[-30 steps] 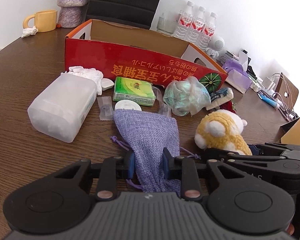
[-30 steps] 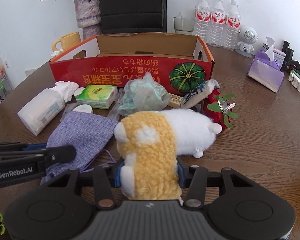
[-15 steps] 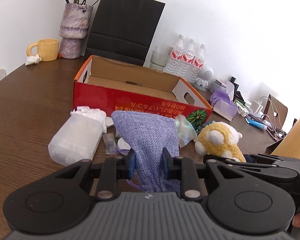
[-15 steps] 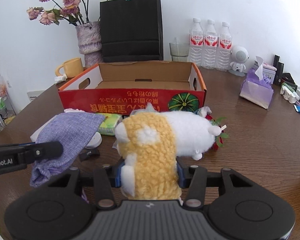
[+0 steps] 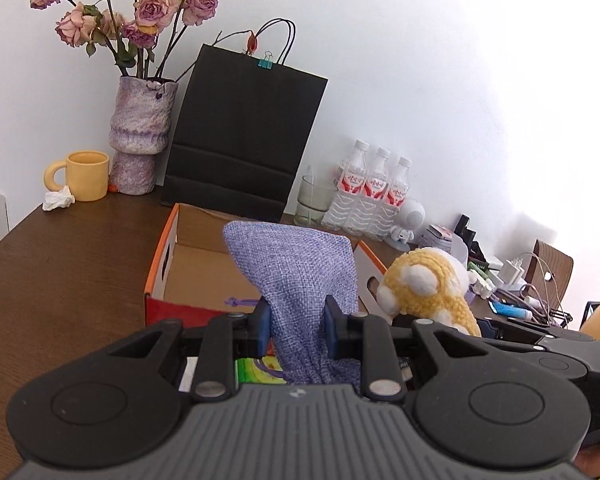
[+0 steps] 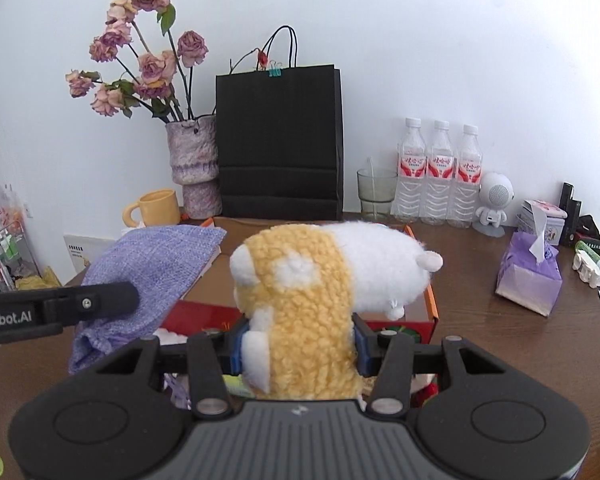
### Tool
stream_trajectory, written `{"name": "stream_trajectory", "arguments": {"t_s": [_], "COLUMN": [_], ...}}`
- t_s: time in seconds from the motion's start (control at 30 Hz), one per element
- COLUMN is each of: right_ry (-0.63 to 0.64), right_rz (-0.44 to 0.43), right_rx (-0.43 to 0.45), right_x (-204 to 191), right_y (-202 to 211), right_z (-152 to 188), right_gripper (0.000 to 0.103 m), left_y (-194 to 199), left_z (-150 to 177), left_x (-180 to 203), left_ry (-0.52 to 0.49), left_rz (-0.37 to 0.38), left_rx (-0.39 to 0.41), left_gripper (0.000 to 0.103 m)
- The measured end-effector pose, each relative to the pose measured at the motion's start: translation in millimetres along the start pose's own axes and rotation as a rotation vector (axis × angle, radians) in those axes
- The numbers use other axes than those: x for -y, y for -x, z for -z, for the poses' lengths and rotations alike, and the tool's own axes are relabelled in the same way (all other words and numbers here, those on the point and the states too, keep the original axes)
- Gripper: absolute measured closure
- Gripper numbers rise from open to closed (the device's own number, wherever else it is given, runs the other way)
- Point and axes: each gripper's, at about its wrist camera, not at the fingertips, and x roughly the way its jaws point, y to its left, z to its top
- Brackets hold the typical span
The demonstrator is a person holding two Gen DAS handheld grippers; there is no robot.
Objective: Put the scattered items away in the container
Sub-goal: 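Carry the purple bag with the left gripper while the right carries the plush into the box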
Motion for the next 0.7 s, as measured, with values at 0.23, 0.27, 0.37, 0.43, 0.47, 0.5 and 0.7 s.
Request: {"name": "stream_trajectory", "arguments": {"t_s": [0.23,0.27,0.37,0.43,0.47,0.5,0.7], "right_ry": [-0.018,-0.021,-0.03,-0.039,-0.044,-0.052,-0.094], "right_rz": [-0.027,-0.027,-0.013,-0.006,0.0,0.008,-0.009], "right_rx": [0.015,0.013,0.013,0.015,0.016,0.017,-0.01], "right_x": [2,3,7,11,12,14,25], "right_y": [-33,-39,-59,-73,-80,-87,-131], "right_z": [-27,-30,-36,-40,-41,-41,-43], "right_gripper": [0.056,0.056,0.056,0.056,0.056,0.056,0.056], "left_y": [-29,-34,-53,-69,-76,-82,-119], "left_z": [-19,-20,-24,-27,-29,-30,-34], "left_x": [-4,-5,-9,-14,-16,-17,-22], "left_ry": [0.008,0.007,0.01,0.02,0.024,0.026,0.016], "left_rz": [-0.033,-0.039,-0.061,-0.079,-0.086,-0.095,-0.132], "left_rx": [0.017,0.017,0.007,-0.005,-0.011,-0.016,-0.05], "left_gripper": [0.077,0.077,0.077,0.077,0.077,0.077,0.077]}}
